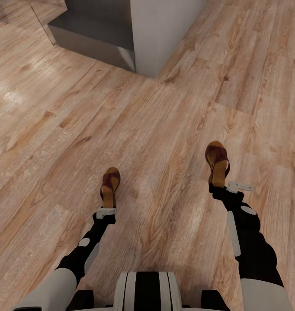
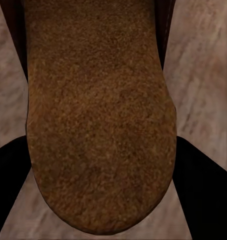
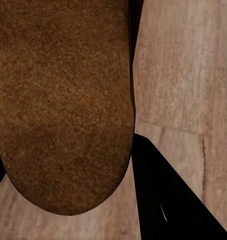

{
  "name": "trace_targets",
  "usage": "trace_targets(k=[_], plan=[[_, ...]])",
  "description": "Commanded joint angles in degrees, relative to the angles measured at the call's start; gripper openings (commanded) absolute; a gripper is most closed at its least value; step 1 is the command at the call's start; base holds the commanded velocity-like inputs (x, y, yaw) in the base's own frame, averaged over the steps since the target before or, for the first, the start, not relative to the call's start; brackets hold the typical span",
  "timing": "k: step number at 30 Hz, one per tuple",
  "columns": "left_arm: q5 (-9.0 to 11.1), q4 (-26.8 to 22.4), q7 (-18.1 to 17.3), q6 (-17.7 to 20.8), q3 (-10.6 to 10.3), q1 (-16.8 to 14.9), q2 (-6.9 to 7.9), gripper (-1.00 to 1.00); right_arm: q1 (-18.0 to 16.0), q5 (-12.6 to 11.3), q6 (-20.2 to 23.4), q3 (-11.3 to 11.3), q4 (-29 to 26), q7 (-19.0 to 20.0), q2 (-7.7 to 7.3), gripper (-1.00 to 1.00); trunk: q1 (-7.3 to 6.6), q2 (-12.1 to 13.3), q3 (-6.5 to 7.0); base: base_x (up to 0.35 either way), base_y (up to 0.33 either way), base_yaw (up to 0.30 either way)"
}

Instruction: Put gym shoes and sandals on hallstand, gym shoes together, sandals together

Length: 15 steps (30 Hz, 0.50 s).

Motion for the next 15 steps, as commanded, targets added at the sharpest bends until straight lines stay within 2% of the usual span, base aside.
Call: trace_targets(k=[1,11,15], plan=[[0.11,-0.02,-0.48,-0.1,0.32,-0.03,-0.04,-1.0,-0.02,0.0,0.35,-0.03,-0.07,-0.1,0.04,-1.0,-0.03,0.0,0.2,0.0,0.0,0.0],[0.18,-3.99,-0.56,0.65,0.25,-0.05,-0.08,-1.0,-0.01,0.0,0.35,0.14,-0.13,-0.1,0.04,-1.0,-0.29,0.14,2.42,0.0,0.0,0.0],[0.2,-6.16,-0.61,4.25,0.26,-0.06,-0.11,-1.0,-0.01,0.0,0.35,0.07,-0.15,-0.1,0.04,-1.0,-0.39,0.19,3.3,0.0,0.0,0.0]])
